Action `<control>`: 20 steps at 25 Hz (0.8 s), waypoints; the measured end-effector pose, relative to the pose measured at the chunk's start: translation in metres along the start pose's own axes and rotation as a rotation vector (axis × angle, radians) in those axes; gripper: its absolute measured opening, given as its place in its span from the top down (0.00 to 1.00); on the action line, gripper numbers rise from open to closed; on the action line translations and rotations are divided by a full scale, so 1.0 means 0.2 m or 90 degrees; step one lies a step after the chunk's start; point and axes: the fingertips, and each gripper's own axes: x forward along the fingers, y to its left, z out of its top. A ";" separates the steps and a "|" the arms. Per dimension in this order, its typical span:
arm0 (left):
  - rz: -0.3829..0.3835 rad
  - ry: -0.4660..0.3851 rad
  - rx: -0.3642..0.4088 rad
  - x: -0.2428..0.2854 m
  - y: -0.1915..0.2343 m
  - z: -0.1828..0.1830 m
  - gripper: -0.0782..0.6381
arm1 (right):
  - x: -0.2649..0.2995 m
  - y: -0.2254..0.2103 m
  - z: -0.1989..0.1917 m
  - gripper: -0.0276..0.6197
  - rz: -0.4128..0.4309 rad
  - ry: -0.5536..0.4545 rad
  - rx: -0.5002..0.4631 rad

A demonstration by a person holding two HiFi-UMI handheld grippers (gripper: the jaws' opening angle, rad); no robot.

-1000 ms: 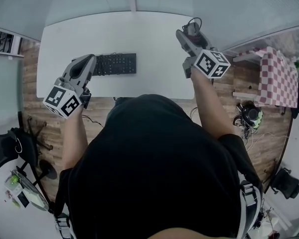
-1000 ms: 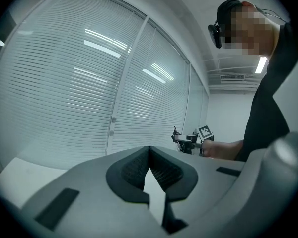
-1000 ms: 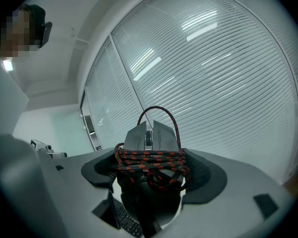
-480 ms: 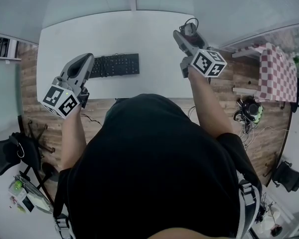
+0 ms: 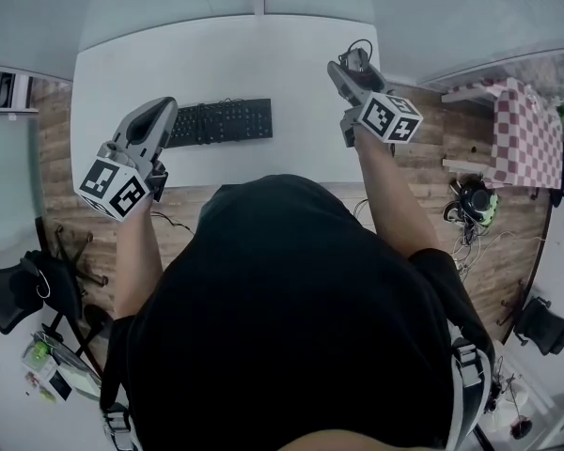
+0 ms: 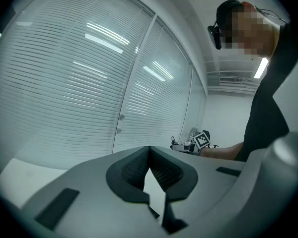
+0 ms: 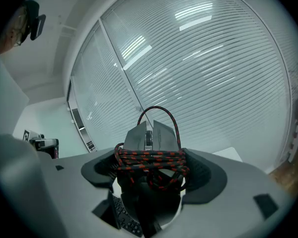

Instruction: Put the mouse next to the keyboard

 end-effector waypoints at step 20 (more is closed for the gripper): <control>-0.022 0.020 -0.011 0.05 0.27 -0.01 0.86 | 0.23 -0.20 -0.53 0.34 -0.074 0.139 0.025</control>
